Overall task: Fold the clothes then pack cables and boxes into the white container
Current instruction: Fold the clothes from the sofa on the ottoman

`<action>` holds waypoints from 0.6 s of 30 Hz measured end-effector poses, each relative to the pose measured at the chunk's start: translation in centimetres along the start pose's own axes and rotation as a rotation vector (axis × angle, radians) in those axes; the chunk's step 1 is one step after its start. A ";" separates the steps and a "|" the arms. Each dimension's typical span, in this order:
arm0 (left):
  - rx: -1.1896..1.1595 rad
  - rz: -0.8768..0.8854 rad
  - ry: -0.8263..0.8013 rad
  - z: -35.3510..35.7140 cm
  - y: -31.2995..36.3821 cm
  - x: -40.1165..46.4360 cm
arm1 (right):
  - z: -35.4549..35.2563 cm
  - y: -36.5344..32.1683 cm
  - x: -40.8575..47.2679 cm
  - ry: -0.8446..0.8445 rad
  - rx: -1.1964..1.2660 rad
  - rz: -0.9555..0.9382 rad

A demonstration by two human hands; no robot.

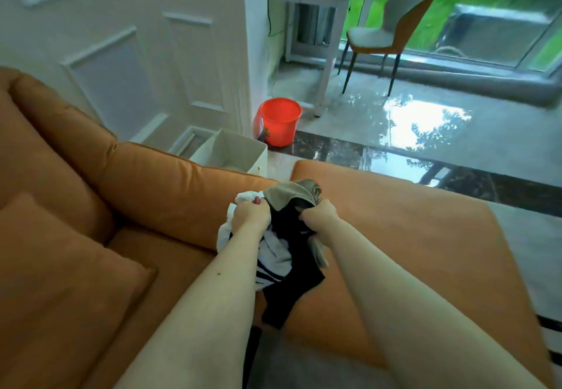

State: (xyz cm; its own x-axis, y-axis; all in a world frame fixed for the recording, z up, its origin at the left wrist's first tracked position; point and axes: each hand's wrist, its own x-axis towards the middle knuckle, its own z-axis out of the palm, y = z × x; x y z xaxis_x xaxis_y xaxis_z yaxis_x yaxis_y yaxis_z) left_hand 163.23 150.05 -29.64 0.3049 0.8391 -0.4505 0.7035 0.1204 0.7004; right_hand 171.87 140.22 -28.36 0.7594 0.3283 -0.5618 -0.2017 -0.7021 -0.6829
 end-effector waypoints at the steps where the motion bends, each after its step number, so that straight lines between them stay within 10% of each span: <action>1: -0.007 0.019 0.016 1.0 1.2 -0.1 | -1.6 -0.1 0.4 0.004 0.020 -0.011; 13: -0.031 0.256 -0.069 8.0 16.6 -1.1 | -16.5 -3.4 3.0 0.301 0.178 -0.095; 18: -0.095 0.380 -0.445 9.7 22.8 0.4 | -20.0 -6.2 4.9 0.422 0.378 -0.149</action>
State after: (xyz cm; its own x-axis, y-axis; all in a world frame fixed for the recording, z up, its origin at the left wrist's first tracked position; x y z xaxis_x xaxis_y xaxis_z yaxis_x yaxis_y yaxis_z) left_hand 185.57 148.04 -19.25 0.7787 0.5320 -0.3325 0.4379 -0.0813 0.8953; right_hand 189.17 133.54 -17.53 0.9615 0.0718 -0.2652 -0.2216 -0.3682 -0.9030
